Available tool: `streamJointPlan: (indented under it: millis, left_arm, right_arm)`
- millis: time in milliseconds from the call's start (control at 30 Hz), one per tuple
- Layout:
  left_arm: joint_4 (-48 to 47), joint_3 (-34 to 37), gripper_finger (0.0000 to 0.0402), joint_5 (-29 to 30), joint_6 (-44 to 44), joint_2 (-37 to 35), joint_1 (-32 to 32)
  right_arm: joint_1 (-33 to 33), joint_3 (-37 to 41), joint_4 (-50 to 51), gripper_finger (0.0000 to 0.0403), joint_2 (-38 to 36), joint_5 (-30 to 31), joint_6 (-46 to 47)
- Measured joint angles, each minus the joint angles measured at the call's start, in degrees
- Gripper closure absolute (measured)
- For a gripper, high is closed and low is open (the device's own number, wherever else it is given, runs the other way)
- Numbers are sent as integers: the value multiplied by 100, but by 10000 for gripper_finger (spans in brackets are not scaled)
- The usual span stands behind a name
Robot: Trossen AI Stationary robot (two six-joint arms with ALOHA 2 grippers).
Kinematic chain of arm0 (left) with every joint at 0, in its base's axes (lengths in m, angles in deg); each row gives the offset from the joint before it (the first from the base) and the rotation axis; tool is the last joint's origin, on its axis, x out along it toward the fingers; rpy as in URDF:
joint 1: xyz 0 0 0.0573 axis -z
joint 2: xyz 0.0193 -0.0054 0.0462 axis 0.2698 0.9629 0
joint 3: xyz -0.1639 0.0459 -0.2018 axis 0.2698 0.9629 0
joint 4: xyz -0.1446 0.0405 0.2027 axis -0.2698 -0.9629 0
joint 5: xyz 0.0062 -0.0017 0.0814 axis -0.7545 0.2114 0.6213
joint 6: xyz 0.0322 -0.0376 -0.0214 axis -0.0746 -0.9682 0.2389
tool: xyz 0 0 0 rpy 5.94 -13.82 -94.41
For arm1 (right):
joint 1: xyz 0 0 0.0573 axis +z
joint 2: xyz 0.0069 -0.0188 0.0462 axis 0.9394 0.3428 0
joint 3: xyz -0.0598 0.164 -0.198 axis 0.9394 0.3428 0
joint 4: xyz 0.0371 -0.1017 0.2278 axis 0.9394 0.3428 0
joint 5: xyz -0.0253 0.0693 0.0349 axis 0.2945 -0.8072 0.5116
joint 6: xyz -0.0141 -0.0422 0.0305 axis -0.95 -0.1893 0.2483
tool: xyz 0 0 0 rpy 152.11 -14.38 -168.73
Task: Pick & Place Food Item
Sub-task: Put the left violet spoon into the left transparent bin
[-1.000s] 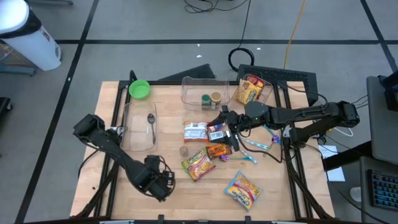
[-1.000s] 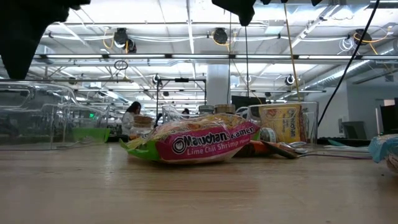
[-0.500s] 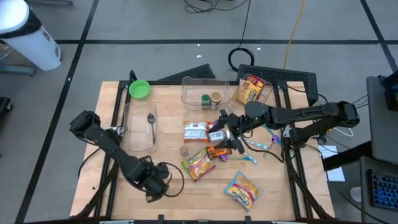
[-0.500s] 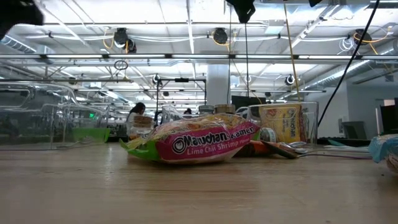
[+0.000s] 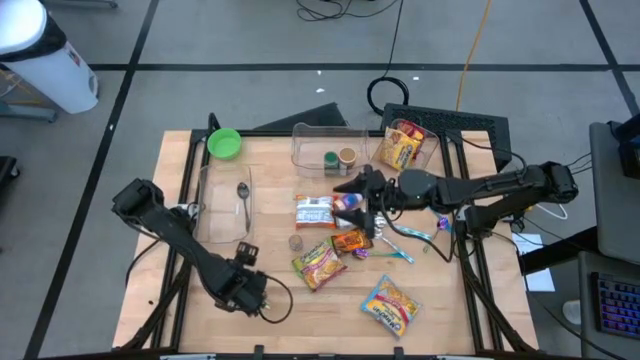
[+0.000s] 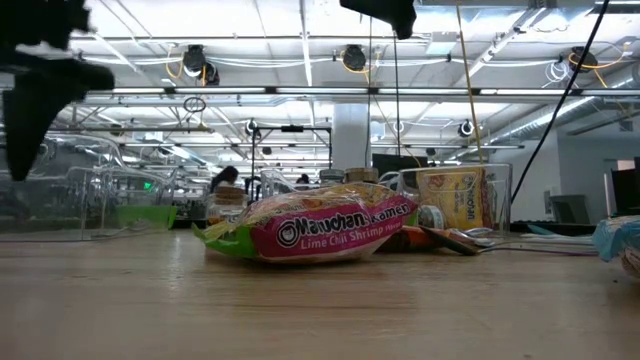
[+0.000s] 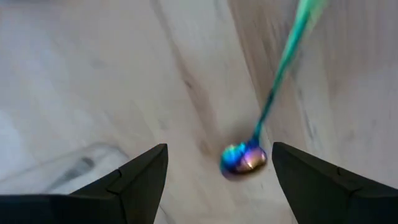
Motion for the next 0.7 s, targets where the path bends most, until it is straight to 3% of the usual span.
streamJointPlan:
  millis: [400, 700]
  left_arm:
    - [1044, 322, 108, -169, 590, -1, 457]
    - [1473, 815, 108, 59, 523, -1, 496]
  right_arm:
    - [398, 0, -49, 83, 0, 901, 243]
    - [426, 0, -49, 83, 0, 905, 303]
